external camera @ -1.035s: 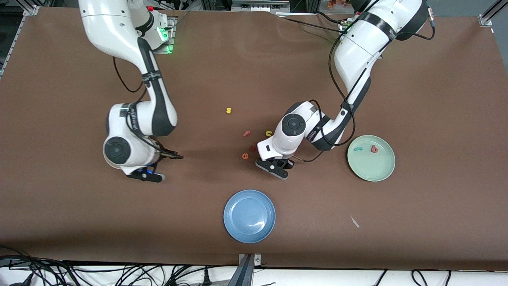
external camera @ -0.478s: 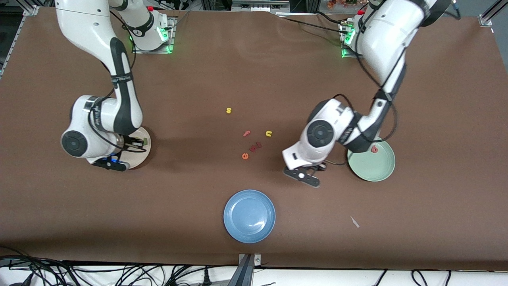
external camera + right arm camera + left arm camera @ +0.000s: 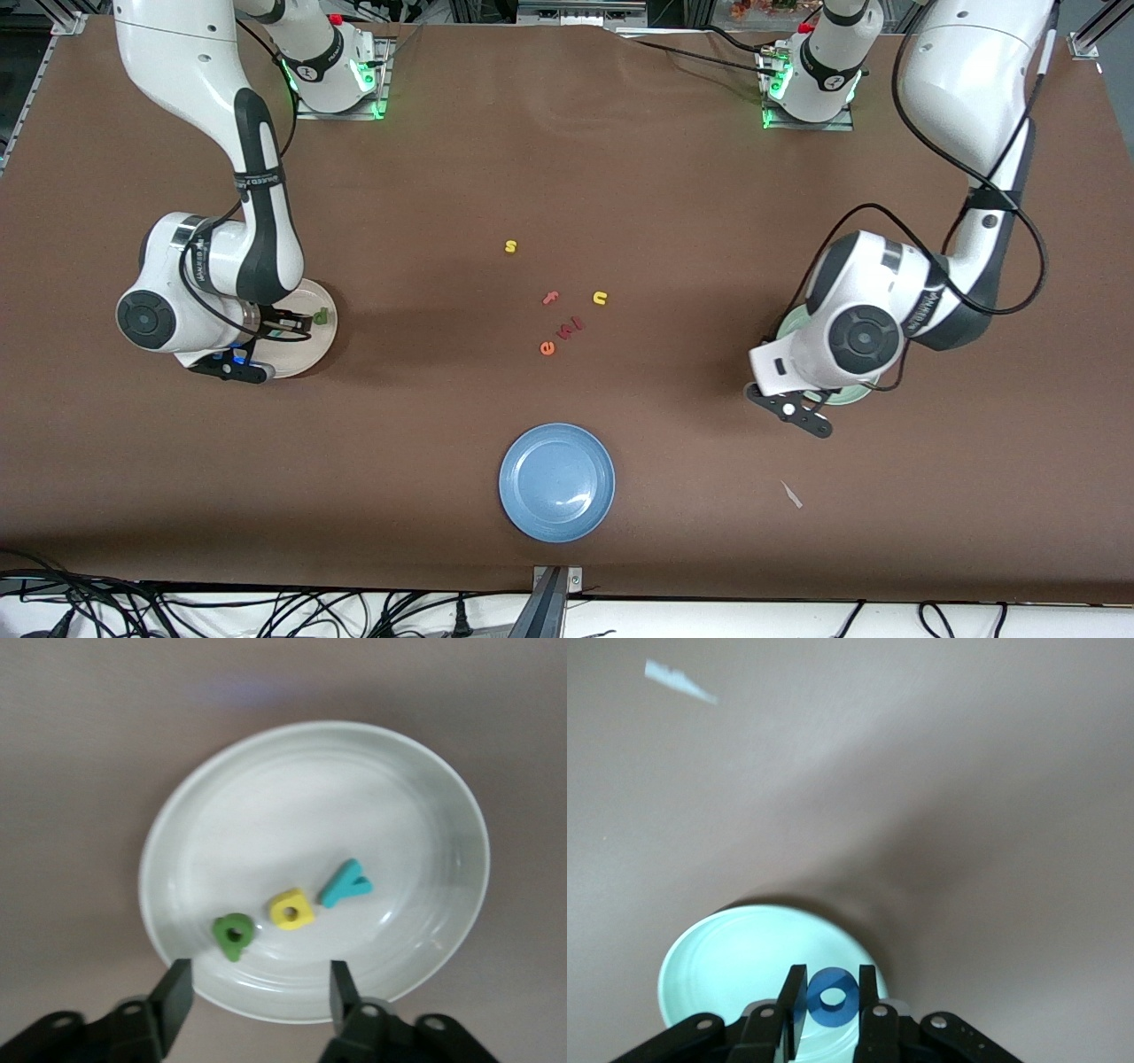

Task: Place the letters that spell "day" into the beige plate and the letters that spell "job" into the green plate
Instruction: 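Drop the o on the green plate while the right gripper drops the a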

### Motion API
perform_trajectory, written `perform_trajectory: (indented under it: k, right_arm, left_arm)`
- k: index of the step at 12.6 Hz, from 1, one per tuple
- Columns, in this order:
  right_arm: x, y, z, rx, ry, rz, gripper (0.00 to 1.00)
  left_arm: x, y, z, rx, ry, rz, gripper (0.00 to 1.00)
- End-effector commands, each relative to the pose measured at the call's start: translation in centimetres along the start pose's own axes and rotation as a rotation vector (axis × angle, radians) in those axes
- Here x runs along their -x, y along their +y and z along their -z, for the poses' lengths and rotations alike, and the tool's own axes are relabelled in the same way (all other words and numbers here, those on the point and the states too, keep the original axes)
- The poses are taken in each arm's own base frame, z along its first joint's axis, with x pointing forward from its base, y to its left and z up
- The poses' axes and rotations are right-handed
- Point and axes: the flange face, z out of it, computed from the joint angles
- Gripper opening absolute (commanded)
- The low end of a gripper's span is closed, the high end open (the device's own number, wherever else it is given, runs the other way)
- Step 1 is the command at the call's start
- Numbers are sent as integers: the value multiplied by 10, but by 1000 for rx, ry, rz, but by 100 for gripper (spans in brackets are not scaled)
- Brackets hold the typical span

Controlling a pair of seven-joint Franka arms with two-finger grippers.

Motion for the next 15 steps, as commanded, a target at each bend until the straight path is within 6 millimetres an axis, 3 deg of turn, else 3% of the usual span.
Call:
perform_trajectory:
  k: [1, 3, 5, 7, 12, 13, 14, 15]
  right_arm:
    - [0, -23, 35, -8, -14, -8, 100]
    - [4, -42, 59, -9, -29, 21, 100]
    - [13, -63, 70, -2, -42, 56, 100]
    - [24, -86, 78, 17, -57, 95, 100]
    - [35, -95, 98, 10, -66, 118, 100]
    - [37, -95, 100, -19, -66, 140, 100]
    - [43, -97, 109, 21, -53, 202, 100]
    - [51, -98, 115, 79, -40, 266, 100]
  left_arm:
    - [29, -42, -22, 12, -27, -102, 0]
    - [40, -56, -52, 24, -22, -104, 0]
    - [54, -65, -92, 7, 25, -126, 0]
    - [56, -68, -102, 7, 45, -140, 0]
    - [54, -54, -124, 17, 53, -145, 14]
    - [53, -53, -124, 18, 54, -147, 32]
    - [54, -56, -122, 19, 56, -157, 99]
    - [52, -52, -118, 16, 58, -163, 100]
